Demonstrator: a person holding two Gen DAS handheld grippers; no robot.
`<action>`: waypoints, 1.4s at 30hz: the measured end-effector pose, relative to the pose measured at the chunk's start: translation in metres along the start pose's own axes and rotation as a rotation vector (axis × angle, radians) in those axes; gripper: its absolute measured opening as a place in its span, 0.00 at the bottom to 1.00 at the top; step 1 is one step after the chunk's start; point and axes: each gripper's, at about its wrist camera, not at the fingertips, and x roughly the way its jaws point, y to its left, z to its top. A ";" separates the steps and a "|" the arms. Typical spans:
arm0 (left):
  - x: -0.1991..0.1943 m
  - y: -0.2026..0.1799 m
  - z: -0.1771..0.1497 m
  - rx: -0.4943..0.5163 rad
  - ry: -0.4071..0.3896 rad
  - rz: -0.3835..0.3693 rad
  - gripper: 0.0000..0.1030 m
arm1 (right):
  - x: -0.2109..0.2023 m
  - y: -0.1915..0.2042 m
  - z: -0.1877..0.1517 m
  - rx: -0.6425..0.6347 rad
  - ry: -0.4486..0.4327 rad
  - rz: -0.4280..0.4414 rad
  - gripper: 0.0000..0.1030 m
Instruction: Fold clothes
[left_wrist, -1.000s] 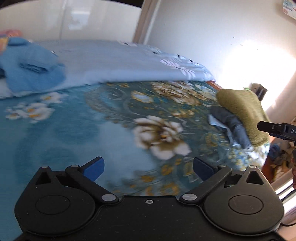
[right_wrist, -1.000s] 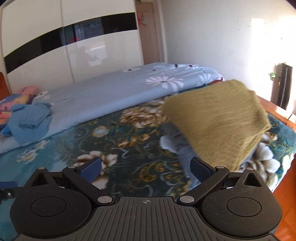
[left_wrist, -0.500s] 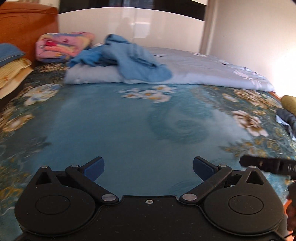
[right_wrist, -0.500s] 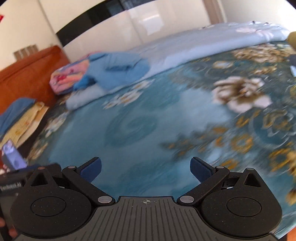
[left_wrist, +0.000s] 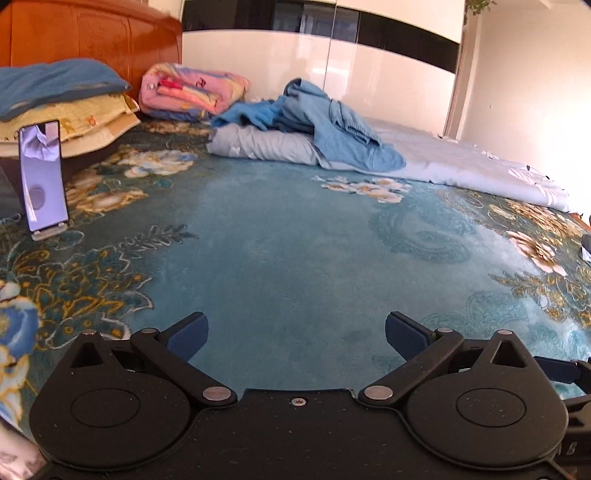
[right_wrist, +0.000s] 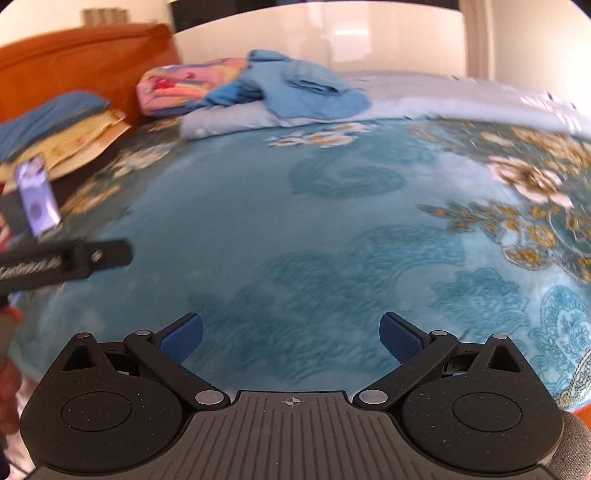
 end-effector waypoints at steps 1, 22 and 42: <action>-0.002 0.000 -0.002 0.015 -0.010 -0.002 0.98 | -0.001 0.004 -0.003 -0.018 0.000 -0.007 1.00; -0.008 -0.002 -0.028 0.070 -0.042 0.021 0.99 | -0.013 0.005 -0.015 -0.015 -0.065 -0.058 1.00; -0.004 -0.009 -0.032 0.087 -0.010 0.081 0.99 | -0.013 -0.012 -0.020 0.044 -0.055 -0.043 1.00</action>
